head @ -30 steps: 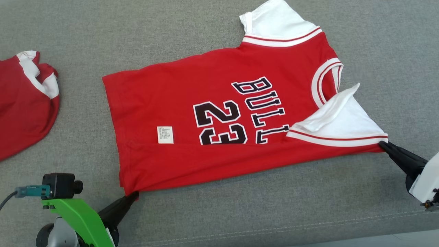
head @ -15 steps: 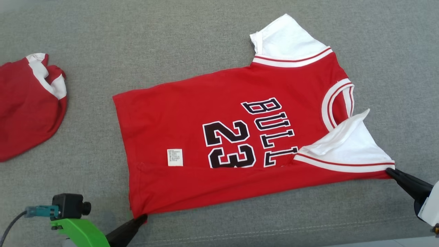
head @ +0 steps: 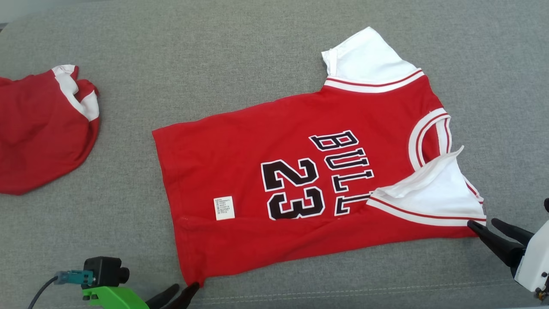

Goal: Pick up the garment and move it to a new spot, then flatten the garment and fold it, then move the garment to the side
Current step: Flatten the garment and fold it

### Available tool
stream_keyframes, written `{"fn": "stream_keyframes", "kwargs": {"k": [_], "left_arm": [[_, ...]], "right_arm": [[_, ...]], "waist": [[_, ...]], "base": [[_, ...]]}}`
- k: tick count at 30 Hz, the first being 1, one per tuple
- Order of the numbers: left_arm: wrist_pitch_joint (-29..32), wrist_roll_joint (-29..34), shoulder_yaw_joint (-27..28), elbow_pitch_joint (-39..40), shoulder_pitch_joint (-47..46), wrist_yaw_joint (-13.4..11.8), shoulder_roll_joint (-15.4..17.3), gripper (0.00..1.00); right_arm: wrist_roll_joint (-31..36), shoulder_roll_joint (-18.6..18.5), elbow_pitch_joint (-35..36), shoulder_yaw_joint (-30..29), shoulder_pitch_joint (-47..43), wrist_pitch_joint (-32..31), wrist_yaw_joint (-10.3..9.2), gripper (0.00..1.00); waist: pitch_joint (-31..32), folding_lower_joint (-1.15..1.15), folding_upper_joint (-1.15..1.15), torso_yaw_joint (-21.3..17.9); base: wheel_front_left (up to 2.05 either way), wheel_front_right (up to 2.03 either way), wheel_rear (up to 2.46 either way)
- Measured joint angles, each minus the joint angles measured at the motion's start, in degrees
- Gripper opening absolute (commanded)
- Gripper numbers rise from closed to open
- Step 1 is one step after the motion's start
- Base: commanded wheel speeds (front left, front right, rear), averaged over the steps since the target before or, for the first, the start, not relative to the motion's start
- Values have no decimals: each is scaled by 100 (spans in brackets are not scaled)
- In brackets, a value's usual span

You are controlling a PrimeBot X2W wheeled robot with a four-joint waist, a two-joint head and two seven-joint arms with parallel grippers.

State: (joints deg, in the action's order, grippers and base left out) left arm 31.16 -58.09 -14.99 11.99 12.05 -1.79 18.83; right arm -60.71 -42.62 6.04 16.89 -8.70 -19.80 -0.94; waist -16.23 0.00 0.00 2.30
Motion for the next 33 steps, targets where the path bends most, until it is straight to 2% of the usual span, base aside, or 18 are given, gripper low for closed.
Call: {"fn": "stream_keyframes", "kwargs": {"k": [7, 11, 16, 22, 26, 33], "left_arm": [[-204, 226, 107, -115, 6, -32, 9, 100], [-370, 515, 233, -112, -1, -49, 146, 100], [-557, 960, 432, 151, -308, -46, 477, 100], [-405, 1059, 457, 489, -1493, 233, 835, 100], [-113, 899, 456, 481, -2167, 361, 953, 100], [459, 98, 386, 299, -3167, 461, 742, 100]], "right_arm": [[337, -281, 4, -18, 1, -42, -156, 100], [619, -405, 48, -205, 142, 143, -224, 100], [898, -438, 382, -450, 857, 321, -272, 100], [1207, -508, 552, -499, 2028, 221, -377, 100], [1308, -463, 516, -366, 2930, -36, -422, 100], [1741, -221, 241, 166, 4115, -545, -472, 100]], "waist": [[41, 0, 0, 44], [35, 0, 0, 38], [-111, 0, 0, 19], [-454, 0, 0, 16], [-741, 0, 0, 32], [-1280, 0, 0, 94]], "base": [[0, 0, 0], [0, 0, 0], [0, 0, 0], [0, 0, 0], [0, 0, 0], [0, 0, 0]]}}
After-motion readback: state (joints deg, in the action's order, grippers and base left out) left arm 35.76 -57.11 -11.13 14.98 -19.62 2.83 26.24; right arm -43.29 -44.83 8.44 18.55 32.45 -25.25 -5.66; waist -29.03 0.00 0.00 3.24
